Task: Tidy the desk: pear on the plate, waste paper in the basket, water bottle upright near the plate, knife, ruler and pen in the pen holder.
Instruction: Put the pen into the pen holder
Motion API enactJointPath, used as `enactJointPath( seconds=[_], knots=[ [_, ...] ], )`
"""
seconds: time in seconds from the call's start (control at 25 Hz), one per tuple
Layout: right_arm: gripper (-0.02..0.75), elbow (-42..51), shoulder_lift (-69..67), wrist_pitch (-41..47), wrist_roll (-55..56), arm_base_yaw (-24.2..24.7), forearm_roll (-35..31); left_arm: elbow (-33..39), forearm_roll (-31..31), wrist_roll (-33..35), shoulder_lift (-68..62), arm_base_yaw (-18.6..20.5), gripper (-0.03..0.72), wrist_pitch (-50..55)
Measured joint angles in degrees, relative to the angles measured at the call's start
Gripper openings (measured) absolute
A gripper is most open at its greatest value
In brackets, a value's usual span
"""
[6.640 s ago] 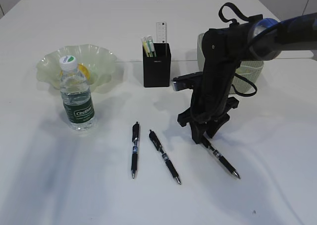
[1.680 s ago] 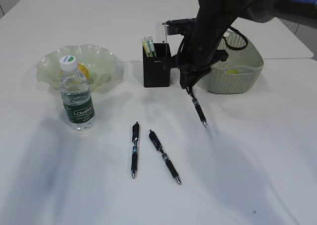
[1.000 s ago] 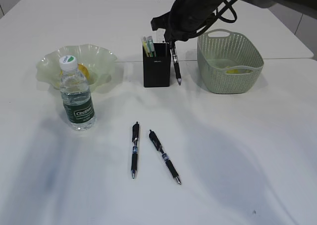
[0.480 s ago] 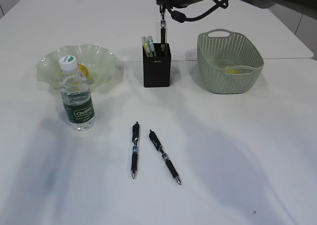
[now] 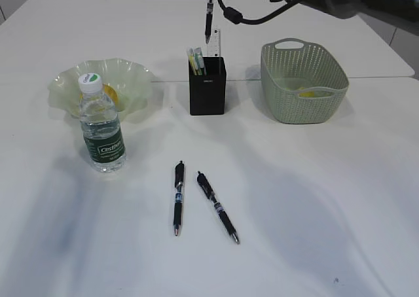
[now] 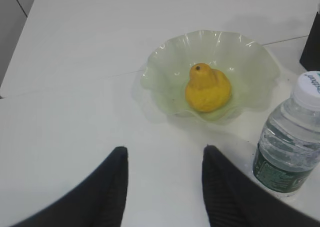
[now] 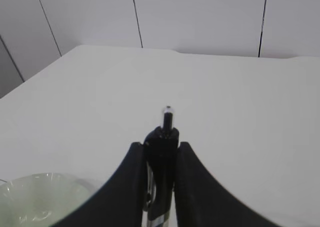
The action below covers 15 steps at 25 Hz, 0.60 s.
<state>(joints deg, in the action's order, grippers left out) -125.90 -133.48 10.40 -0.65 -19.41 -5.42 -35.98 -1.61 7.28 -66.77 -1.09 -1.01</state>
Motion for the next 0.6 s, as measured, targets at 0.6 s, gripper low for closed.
enactJointPath(
  seconds=[0.6],
  knots=[
    [0.102, 0.0, -5.02, -7.42, -0.77, 0.0, 5.42, 0.0, 0.0, 0.0, 0.0, 0.0, 0.341, -0.11]
  ],
)
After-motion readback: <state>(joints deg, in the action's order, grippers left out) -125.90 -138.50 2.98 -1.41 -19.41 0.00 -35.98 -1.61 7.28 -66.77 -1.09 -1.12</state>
